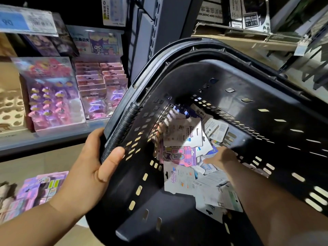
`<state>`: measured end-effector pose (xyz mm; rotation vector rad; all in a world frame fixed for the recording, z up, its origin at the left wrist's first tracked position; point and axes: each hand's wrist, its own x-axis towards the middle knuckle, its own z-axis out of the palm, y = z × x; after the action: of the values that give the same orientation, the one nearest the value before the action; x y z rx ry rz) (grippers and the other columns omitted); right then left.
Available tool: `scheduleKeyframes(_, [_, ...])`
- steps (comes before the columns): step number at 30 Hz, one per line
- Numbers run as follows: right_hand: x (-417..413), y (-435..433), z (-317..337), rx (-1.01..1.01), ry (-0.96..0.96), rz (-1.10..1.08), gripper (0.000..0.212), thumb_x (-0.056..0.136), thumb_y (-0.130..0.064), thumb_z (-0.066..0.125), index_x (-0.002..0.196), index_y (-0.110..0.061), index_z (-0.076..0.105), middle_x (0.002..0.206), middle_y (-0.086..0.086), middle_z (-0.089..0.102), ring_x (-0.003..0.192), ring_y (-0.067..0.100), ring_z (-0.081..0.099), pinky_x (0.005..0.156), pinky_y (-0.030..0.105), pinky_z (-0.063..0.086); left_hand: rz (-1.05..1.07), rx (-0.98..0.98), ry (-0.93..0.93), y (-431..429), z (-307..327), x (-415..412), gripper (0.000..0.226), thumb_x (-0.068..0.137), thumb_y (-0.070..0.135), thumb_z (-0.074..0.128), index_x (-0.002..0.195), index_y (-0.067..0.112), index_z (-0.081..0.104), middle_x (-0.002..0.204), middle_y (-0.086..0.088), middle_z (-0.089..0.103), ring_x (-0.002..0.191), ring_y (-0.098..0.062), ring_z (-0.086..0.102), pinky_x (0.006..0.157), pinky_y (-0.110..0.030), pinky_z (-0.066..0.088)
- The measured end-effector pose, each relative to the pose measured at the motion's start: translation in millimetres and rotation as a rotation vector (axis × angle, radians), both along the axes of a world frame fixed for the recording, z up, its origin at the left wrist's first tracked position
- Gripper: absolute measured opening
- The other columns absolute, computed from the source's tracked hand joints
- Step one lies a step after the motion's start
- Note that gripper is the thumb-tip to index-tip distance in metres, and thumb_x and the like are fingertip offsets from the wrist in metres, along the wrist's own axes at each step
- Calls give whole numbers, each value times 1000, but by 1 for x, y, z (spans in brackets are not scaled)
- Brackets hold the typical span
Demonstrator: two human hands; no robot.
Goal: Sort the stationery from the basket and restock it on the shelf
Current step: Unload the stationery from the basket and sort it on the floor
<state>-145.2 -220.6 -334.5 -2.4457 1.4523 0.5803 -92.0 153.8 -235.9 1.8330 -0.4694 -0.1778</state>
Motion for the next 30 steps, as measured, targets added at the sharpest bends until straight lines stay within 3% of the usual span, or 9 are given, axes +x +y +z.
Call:
scheduleKeyframes(3, [0, 0, -3, 54, -76, 27, 69, 69, -58, 78, 119, -13, 66, 119, 6, 67, 103, 23, 62, 78, 23, 45, 4, -27, 16, 0, -3, 0, 25, 92, 43, 57, 108, 45, 39, 92, 56, 49, 89, 30, 49, 71, 7, 33])
scheduleKeyframes(5, [1, 1, -2, 58, -84, 62, 66, 71, -59, 75, 119, -16, 66, 120, 5, 67, 104, 23, 61, 78, 23, 43, 1, -26, 20, 1, -4, -1, 24, 92, 44, 56, 108, 45, 39, 93, 55, 50, 89, 30, 49, 69, 8, 32])
scheduleKeyframes(9, [7, 1, 14, 95, -100, 182, 63, 80, -52, 71, 128, -14, 60, 130, 7, 61, 118, 26, 56, 98, 29, 44, -18, -16, 22, 3, -5, 1, 29, 82, 46, 47, 110, 46, 40, 100, 52, 51, 93, 27, 50, 73, 5, 35])
scheduleKeyframes(11, [10, -1, 27, 102, -88, 240, 56, 81, -49, 71, 125, -16, 63, 126, 6, 64, 116, 23, 58, 98, 30, 44, -33, -24, 29, 3, -6, 2, 33, 81, 54, 48, 112, 47, 40, 103, 50, 52, 96, 25, 51, 74, 4, 35])
scheduleKeyframes(16, [2, -24, 56, 140, -320, 143, 43, 77, -15, 81, 116, -8, 66, 110, 6, 67, 99, 20, 59, 84, 25, 43, -61, -40, 36, 6, -7, 5, 50, 71, 68, 43, 116, 48, 37, 108, 46, 52, 104, 23, 49, 80, 5, 33])
scheduleKeyframes(19, [6, -24, 73, 160, -411, 286, 45, 76, -7, 80, 118, -9, 64, 109, 2, 64, 105, 19, 61, 80, 18, 39, -75, -38, 42, 8, -10, 7, 65, 70, 75, 44, 126, 43, 35, 113, 43, 52, 109, 19, 49, 83, 4, 33])
scheduleKeyframes(23, [23, 3, 86, 250, -489, 387, 49, 66, -21, 68, 114, -23, 63, 109, 1, 69, 105, 20, 64, 92, 32, 48, -70, -22, 37, 9, -11, 8, 84, 62, 95, 38, 128, 43, 34, 113, 43, 51, 110, 17, 49, 84, 1, 35])
scheduleKeyframes(27, [47, 47, 81, 261, -362, 456, 27, 83, -15, 67, 108, -16, 57, 101, 1, 63, 91, 17, 61, 78, 29, 48, -68, -5, 45, 9, -12, 7, 70, 64, 90, 41, 123, 51, 33, 113, 42, 52, 109, 17, 49, 85, -6, 37])
scheduleKeyframes(30, [67, 72, 59, 192, -311, 365, 13, 86, -13, 65, 89, -10, 53, 78, 2, 49, 66, 13, 52, 52, 23, 38, -68, 0, 39, 8, -12, 6, 58, 70, 75, 42, 121, 48, 34, 110, 45, 51, 106, 19, 49, 81, 0, 36])
